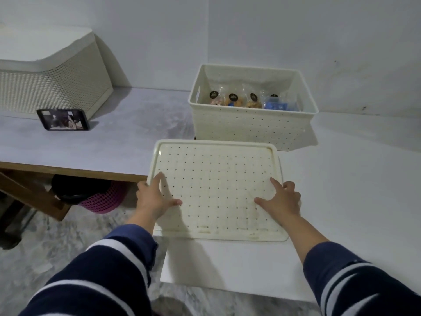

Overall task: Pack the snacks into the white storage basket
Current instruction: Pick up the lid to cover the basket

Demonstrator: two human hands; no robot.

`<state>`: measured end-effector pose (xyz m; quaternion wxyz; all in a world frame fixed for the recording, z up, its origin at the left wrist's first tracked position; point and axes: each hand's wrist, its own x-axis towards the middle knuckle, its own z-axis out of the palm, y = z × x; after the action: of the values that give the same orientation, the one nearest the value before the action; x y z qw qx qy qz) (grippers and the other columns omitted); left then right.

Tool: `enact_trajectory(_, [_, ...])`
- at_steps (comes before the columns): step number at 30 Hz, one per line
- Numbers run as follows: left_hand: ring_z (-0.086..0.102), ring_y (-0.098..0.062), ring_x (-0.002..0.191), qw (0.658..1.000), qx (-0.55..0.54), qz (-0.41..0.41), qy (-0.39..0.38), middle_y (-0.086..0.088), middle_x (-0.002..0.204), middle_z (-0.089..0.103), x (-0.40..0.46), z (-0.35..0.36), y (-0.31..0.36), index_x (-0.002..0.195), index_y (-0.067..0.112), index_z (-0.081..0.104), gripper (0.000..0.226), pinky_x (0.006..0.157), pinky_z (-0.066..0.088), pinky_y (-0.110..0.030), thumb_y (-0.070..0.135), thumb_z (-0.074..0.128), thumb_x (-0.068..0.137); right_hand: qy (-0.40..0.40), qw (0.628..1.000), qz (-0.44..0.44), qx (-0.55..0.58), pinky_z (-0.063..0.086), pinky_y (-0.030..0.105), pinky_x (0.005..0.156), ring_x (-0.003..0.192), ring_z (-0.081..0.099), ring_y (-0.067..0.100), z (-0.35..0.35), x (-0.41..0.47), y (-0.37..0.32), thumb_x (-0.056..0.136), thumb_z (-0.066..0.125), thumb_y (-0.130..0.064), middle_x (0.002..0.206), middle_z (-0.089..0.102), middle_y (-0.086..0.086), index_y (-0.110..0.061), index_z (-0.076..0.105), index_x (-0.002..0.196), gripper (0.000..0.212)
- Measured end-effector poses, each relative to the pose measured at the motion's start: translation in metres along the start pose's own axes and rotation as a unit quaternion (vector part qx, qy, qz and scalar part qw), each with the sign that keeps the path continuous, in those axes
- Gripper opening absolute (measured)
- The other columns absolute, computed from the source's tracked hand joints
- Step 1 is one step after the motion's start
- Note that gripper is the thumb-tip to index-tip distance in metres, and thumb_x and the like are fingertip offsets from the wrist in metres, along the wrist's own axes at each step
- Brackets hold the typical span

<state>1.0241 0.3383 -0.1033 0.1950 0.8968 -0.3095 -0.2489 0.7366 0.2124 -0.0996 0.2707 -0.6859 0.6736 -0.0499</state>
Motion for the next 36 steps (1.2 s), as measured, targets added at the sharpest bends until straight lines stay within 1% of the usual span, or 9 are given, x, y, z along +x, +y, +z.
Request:
enact_trajectory(6, [0.018,-0.034,0.141,0.991,-0.043,0.101,0.078,-0.013,0.151,0.011,-0.003,-0.038,0.029,0.147,0.038,0.022,0.1,0.109,0.034,-0.049,0.048,0.081,0.067,0.117,0.991,-0.061,0.032,0.038,0.044,0.104,0.129,0.025,0.03,-0.036,-0.009,-0.024,0.078,0.068,-0.051,0.146,0.018,0.005,-0.033,0.023,0.149,0.086])
enact_trajectory(12, [0.021,-0.036,0.139,0.978,-0.04,0.16,0.126,-0.012,0.151,0.016,0.019,-0.077,0.093,0.145,0.037,0.026,0.09,0.108,0.035,-0.051,0.06,0.071,0.071,0.183,0.977,-0.087,0.065,0.035,0.043,0.108,0.132,0.022,0.027,-0.102,0.011,-0.054,0.079,0.067,-0.049,0.145,0.02,0.004,-0.033,0.031,0.145,0.077])
enact_trajectory(15, [0.022,-0.036,0.14,0.975,-0.039,0.177,0.131,-0.013,0.151,0.018,0.037,-0.087,0.129,0.145,0.036,0.028,0.089,0.107,0.036,-0.051,0.063,0.069,0.072,0.202,0.972,-0.095,0.066,0.033,0.041,0.108,0.132,0.022,0.027,-0.134,0.035,-0.066,0.08,0.065,-0.049,0.147,0.021,0.004,-0.032,0.035,0.144,0.073])
enact_trajectory(21, [0.025,-0.037,0.136,0.971,0.015,0.195,0.139,-0.013,0.15,0.022,0.085,-0.088,0.2,0.147,0.033,0.029,0.09,0.107,0.035,-0.05,0.072,0.061,0.072,0.187,0.979,-0.08,0.033,0.026,0.04,0.109,0.135,0.017,0.029,-0.176,0.106,-0.08,0.084,0.056,-0.056,0.152,0.018,0.006,-0.029,0.033,0.147,0.072])
enact_trajectory(25, [0.024,-0.04,0.136,0.97,0.077,0.197,0.116,-0.015,0.154,0.016,0.118,-0.075,0.237,0.147,0.033,0.027,0.086,0.109,0.03,-0.048,0.074,0.052,0.076,0.162,0.985,-0.055,0.028,0.023,0.04,0.11,0.134,0.017,0.03,-0.184,0.163,-0.083,0.084,0.053,-0.06,0.151,0.02,0.006,-0.029,0.034,0.147,0.072])
enact_trajectory(28, [0.026,-0.04,0.135,0.97,0.125,0.187,0.095,-0.015,0.155,0.012,0.142,-0.06,0.25,0.143,0.032,0.03,0.078,0.107,0.03,-0.047,0.074,0.046,0.079,0.135,0.99,-0.043,-0.002,0.024,0.04,0.109,0.133,0.019,0.031,-0.18,0.199,-0.084,0.083,0.051,-0.062,0.149,0.023,0.006,-0.03,0.034,0.146,0.073])
enact_trajectory(31, [0.032,-0.04,0.127,0.961,0.18,0.182,0.104,-0.017,0.151,0.02,0.162,-0.051,0.256,0.13,0.03,0.039,0.067,0.101,0.034,-0.045,0.074,0.038,0.079,0.105,0.993,-0.034,-0.045,0.024,0.04,0.108,0.133,0.02,0.031,-0.172,0.225,-0.087,0.084,0.047,-0.066,0.149,0.026,0.008,-0.031,0.034,0.146,0.073])
enact_trajectory(34, [0.032,-0.041,0.126,0.958,0.2,0.173,0.107,-0.019,0.15,0.022,0.174,-0.05,0.261,0.123,0.03,0.04,0.062,0.1,0.035,-0.046,0.074,0.035,0.079,0.116,0.99,-0.031,-0.069,0.025,0.041,0.105,0.131,0.023,0.031,-0.168,0.24,-0.094,0.083,0.042,-0.069,0.147,0.03,0.008,-0.032,0.036,0.145,0.072])
enact_trajectory(36, [0.031,-0.042,0.128,0.959,0.203,0.169,0.104,-0.019,0.151,0.02,0.179,-0.049,0.263,0.126,0.032,0.038,0.064,0.1,0.035,-0.047,0.075,0.035,0.079,0.132,0.989,-0.025,-0.066,0.026,0.041,0.104,0.131,0.024,0.03,-0.167,0.245,-0.097,0.082,0.042,-0.07,0.145,0.032,0.008,-0.032,0.038,0.144,0.073])
